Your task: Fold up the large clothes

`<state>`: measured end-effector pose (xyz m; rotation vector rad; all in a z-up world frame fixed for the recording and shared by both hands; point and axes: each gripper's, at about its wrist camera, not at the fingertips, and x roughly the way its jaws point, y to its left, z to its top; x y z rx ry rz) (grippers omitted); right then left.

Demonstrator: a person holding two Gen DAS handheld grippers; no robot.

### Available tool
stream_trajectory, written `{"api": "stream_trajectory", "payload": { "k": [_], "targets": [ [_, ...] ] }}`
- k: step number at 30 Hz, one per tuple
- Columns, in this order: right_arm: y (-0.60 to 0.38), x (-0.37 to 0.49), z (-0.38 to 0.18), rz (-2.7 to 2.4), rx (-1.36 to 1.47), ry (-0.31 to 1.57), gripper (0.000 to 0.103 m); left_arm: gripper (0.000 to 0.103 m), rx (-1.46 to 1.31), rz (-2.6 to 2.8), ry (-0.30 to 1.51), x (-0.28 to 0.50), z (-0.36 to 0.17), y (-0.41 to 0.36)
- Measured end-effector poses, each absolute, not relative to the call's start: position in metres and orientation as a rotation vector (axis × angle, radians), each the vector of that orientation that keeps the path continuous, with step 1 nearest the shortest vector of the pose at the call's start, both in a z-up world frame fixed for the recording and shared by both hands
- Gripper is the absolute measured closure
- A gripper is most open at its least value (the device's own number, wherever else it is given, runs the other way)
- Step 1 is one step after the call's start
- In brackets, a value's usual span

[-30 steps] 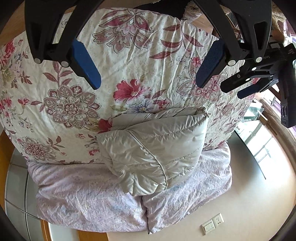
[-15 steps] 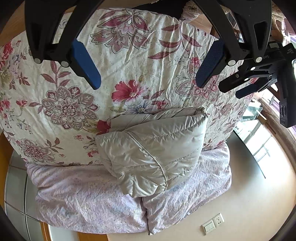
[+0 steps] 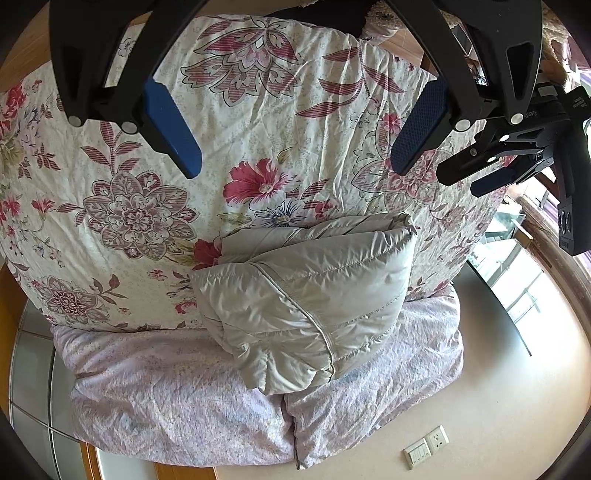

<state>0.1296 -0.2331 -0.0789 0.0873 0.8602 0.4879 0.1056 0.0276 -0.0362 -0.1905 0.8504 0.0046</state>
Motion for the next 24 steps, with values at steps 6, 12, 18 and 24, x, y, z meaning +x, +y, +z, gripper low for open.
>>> {"api": "stream_trajectory", "payload": {
  "k": [6, 12, 18, 24],
  "targets": [
    [-0.2332, 0.1297, -0.0790, 0.489, 0.088, 0.860, 0.001, 0.002, -0.194, 0.001, 0.859, 0.1075, -0.0391, 0.0285],
    [-0.2333, 0.1298, -0.0791, 0.488, 0.088, 0.860, 0.001, 0.002, -0.197, -0.003, 0.863, 0.1087, -0.0401, 0.0265],
    [-0.2331, 0.1300, -0.0793, 0.489, 0.088, 0.861, 0.001, 0.002, -0.197, -0.002, 0.864, 0.1090, -0.0404, 0.0264],
    [-0.2326, 0.1301, -0.0799, 0.487, 0.088, 0.862, 0.001, 0.002, -0.197, -0.006, 0.865, 0.1094, -0.0412, 0.0244]
  ]
}}
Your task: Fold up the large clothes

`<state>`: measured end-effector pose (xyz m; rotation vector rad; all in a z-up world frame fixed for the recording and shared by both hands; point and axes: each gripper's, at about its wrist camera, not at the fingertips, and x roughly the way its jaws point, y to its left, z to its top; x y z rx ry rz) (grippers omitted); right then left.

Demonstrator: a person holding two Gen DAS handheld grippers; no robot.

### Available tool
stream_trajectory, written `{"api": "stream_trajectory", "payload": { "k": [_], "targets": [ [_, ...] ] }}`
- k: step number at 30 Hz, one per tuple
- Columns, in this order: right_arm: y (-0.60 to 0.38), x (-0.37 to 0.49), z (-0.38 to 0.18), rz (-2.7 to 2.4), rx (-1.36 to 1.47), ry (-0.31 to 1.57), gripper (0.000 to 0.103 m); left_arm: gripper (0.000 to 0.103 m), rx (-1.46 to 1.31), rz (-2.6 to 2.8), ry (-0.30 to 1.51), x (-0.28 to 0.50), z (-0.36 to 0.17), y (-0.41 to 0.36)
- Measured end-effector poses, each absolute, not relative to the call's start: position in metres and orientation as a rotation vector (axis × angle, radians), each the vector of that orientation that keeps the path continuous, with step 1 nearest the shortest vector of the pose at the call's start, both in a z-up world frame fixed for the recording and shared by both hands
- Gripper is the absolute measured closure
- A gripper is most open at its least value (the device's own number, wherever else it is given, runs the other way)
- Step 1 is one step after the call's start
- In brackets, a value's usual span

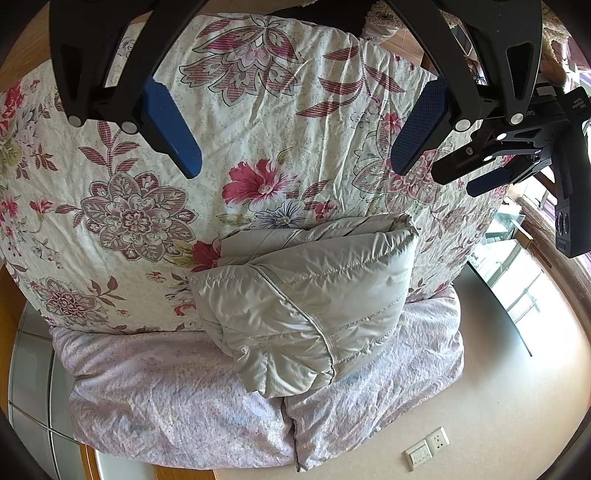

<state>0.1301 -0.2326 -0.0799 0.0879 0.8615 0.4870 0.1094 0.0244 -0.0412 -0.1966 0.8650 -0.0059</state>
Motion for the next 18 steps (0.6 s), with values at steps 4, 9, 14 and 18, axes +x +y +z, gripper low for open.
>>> {"api": "stream_trajectory", "payload": {
  "k": [4, 9, 14, 18],
  "targets": [
    [-0.2319, 0.1303, -0.0812, 0.486, 0.088, 0.863, 0.001, 0.002, -0.191, -0.006, 0.862, 0.1095, -0.0413, 0.0235],
    [-0.2316, 0.1300, -0.0827, 0.484, 0.088, 0.864, 0.001, 0.002, -0.191, -0.008, 0.864, 0.1102, -0.0417, 0.0235],
    [-0.2324, 0.1313, -0.0823, 0.485, 0.088, 0.864, 0.001, 0.002, -0.191, -0.010, 0.865, 0.1106, -0.0417, 0.0236],
    [-0.2326, 0.1312, -0.0824, 0.485, 0.088, 0.865, 0.001, 0.002, -0.190, -0.010, 0.865, 0.1104, -0.0418, 0.0232]
  ]
}}
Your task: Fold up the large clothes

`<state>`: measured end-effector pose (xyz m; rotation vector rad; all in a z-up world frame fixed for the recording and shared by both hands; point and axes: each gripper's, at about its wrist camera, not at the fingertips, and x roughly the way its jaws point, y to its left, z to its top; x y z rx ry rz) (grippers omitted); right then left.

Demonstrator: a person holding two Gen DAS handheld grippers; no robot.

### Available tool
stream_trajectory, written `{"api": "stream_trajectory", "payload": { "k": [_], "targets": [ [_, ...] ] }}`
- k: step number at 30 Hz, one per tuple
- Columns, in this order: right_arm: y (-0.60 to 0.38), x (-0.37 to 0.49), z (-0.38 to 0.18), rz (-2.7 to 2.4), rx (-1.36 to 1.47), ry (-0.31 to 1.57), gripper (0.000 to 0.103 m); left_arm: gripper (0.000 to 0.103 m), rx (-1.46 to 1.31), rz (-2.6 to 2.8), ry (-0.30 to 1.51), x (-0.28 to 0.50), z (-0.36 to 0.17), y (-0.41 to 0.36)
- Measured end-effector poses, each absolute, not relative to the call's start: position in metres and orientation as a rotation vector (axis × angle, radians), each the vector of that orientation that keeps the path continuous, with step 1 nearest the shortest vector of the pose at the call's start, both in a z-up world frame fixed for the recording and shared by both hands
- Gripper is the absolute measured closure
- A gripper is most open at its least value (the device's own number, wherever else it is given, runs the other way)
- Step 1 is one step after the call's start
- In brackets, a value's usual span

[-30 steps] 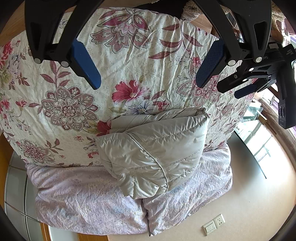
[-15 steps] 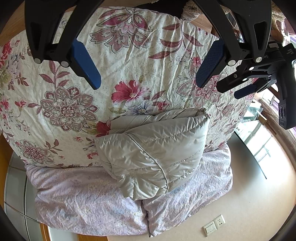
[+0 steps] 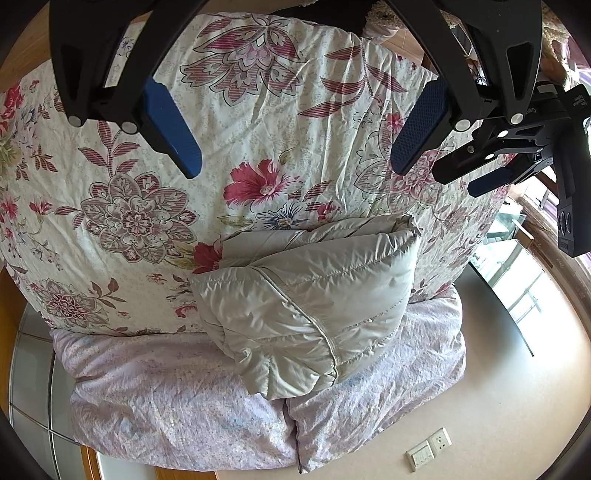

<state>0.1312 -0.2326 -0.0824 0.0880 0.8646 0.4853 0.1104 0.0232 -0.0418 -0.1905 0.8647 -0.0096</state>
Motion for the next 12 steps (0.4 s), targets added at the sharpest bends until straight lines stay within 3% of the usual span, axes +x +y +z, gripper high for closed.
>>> {"api": "stream_trajectory", "payload": {
  "k": [12],
  "targets": [
    [-0.2330, 0.1314, -0.0830, 0.485, 0.089, 0.866, 0.001, 0.002, -0.193, -0.009, 0.869, 0.1111, -0.0426, 0.0230]
  ]
}}
